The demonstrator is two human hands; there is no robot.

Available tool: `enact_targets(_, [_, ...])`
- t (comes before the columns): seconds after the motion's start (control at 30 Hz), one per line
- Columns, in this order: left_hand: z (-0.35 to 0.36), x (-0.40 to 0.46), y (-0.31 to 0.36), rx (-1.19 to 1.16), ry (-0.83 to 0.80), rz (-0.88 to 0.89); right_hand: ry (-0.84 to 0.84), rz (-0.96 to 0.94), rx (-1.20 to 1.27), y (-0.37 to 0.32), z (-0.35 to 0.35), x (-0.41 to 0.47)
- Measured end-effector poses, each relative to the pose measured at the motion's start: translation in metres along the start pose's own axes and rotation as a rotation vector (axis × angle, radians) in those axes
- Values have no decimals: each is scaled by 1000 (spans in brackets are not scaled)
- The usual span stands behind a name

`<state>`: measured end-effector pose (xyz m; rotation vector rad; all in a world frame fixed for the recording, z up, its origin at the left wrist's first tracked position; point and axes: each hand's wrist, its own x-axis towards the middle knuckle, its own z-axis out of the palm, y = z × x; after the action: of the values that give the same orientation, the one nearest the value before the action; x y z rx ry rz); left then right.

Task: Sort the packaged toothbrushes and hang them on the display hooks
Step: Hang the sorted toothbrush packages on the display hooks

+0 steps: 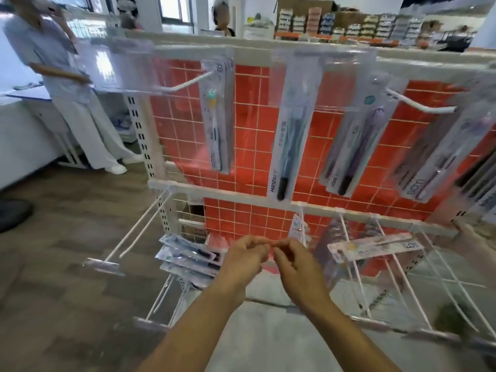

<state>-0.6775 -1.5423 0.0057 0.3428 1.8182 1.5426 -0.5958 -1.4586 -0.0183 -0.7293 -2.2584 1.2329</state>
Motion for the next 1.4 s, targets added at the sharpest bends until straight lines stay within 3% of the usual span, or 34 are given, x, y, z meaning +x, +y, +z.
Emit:
enact_targets(0.5, [-64, 59, -49, -56, 67, -199, -190, 89, -93, 18, 98, 35])
enact_targets(0.9, [-100, 90, -124, -90, 240, -318, -348, 149, -191, 62, 154, 38])
enact_targets(1.4, [-147, 163, -211, -205, 477, -342, -269, 122, -305, 128, 245, 79])
